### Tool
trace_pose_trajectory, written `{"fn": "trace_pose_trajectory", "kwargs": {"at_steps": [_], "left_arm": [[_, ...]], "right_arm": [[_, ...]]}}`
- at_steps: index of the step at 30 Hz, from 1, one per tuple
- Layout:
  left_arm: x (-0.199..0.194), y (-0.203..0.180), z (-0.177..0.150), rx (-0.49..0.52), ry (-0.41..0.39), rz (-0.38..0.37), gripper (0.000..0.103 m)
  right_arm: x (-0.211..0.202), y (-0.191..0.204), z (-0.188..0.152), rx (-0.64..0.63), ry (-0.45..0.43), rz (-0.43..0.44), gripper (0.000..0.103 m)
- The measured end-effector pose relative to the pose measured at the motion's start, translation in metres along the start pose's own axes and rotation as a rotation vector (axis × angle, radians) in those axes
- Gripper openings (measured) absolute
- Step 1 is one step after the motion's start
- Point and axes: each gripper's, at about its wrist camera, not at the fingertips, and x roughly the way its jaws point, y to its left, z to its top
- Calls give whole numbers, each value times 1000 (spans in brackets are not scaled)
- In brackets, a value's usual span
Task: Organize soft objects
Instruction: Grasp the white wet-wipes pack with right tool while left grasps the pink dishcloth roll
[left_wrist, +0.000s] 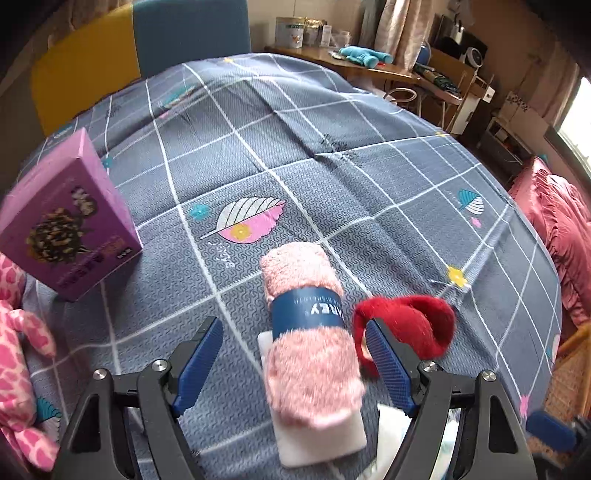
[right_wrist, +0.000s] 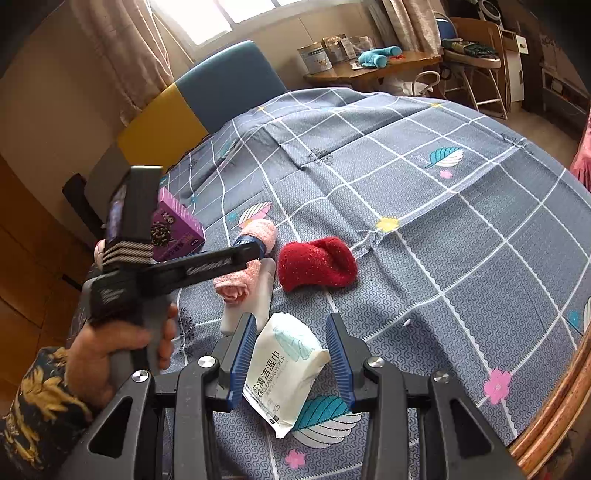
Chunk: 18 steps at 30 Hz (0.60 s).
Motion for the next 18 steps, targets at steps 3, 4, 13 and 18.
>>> {"fn": "trace_pose_trajectory", "kwargs": {"at_steps": [3,4,13,18], "left_arm": [[16,-1,5,-3,18,-18,49],[21,-1,5,-1,35,-38,42],[-34,28,-20,-51,-87,-117,36],[-68,68,-57,-130,-98,-134,37]], "right_arm": [[1,-4,0,15,8,12,39],[1,-4,0,18,7,16,39],[2,-3,1,12,15,9,39],[2,-2,0,20,22,-12,39]]}}
